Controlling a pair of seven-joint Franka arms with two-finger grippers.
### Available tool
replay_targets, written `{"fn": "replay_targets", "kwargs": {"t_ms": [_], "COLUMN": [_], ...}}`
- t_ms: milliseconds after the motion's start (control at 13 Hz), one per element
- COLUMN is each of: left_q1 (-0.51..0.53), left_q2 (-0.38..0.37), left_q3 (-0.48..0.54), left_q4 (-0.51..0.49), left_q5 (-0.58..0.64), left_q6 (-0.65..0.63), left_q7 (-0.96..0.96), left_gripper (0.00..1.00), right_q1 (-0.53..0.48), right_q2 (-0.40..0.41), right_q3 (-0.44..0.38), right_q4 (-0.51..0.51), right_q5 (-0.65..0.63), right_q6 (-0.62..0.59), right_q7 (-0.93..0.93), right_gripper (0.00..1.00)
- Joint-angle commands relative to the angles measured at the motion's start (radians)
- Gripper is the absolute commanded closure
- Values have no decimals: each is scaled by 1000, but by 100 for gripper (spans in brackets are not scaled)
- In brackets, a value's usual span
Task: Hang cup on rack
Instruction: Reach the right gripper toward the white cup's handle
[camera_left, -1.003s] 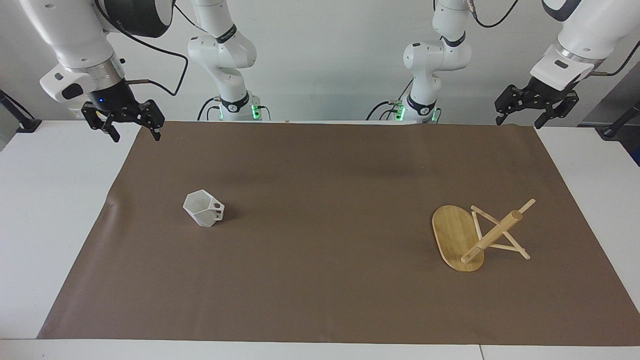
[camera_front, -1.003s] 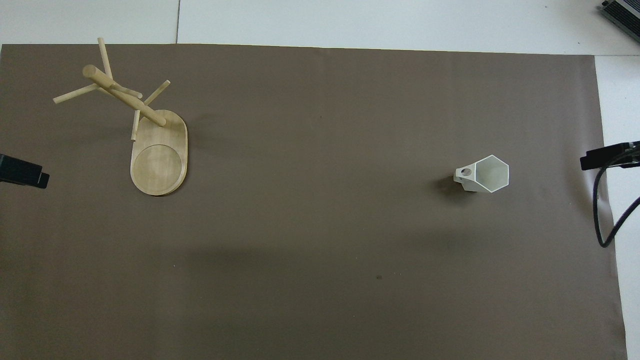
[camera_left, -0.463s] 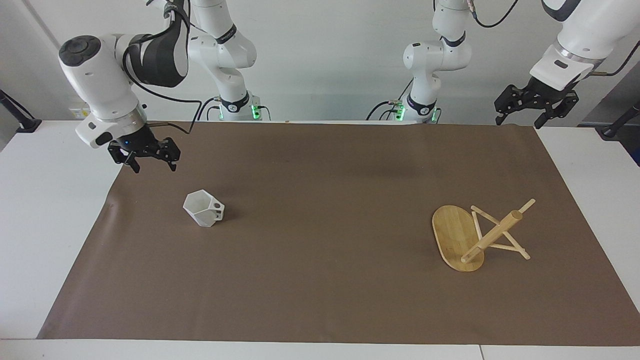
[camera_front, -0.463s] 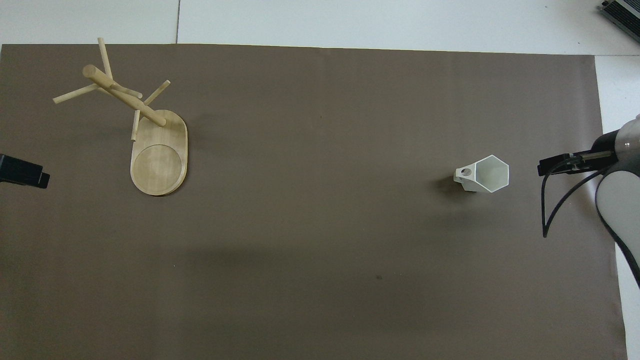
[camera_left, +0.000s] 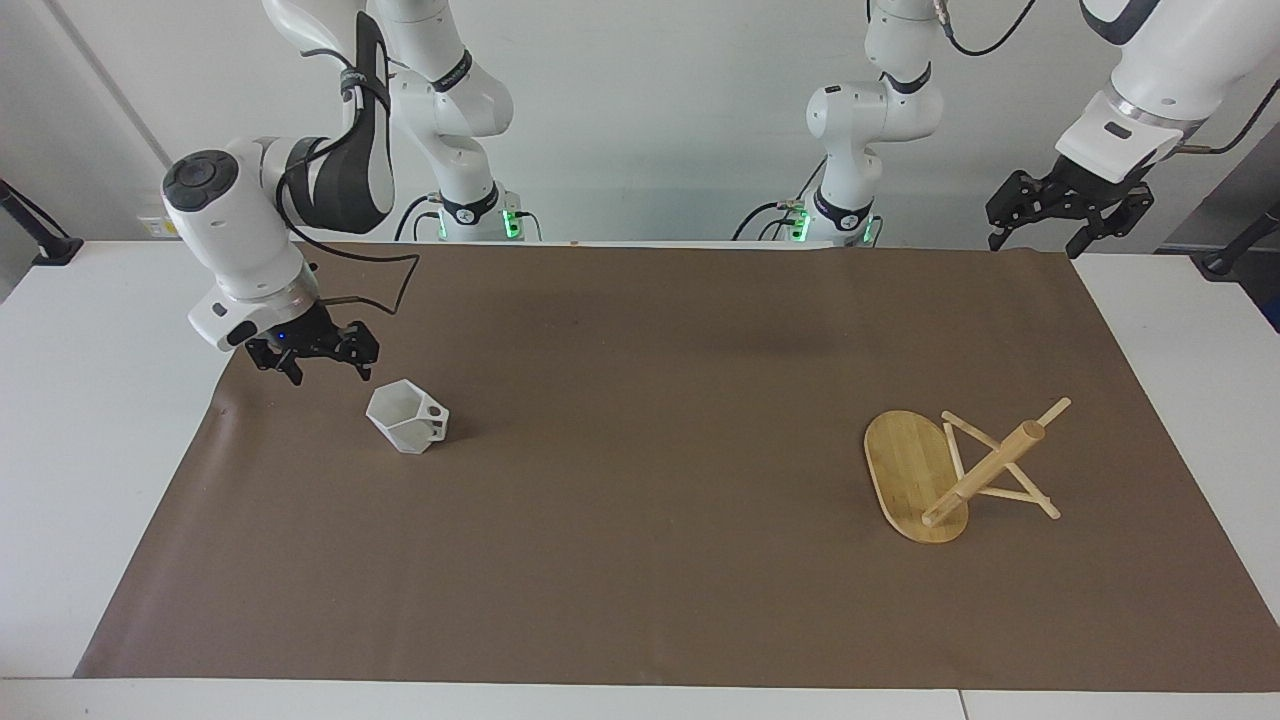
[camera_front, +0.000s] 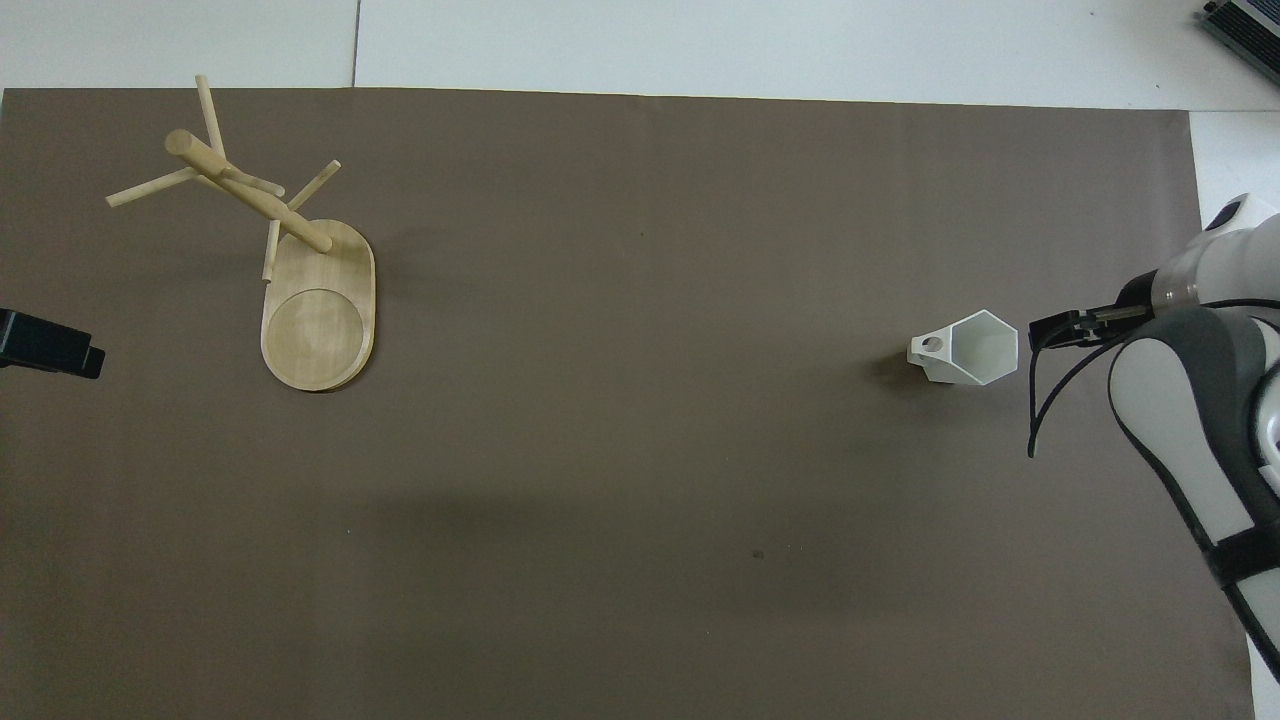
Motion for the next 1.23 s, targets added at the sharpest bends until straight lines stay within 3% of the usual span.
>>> {"fn": "replay_targets", "kwargs": {"t_ms": [0, 617, 849, 1157], "left_q1": [-13, -16, -16, -16], "left_q2": [-40, -48, -49, -54], "left_q3": [8, 8, 8, 8], "left_q4": [-56, -73, -75, -90], "left_q5": [4, 4, 4, 4], "left_q6": [21, 30, 32, 44], "left_q7": [-13, -13, -14, -14], "left_gripper": [0, 0, 0, 0], "right_q1": [-18, -18, -18, -16], "right_q2": [18, 60, 58, 60], "right_q3": [17, 45, 45, 47], "right_q4": [-29, -49, -52, -61], "right_q5": [14, 16, 16, 16], "right_q6": [45, 116, 116, 114], "right_q7": [14, 145, 189, 254], "right_gripper": [0, 0, 8, 9]}}
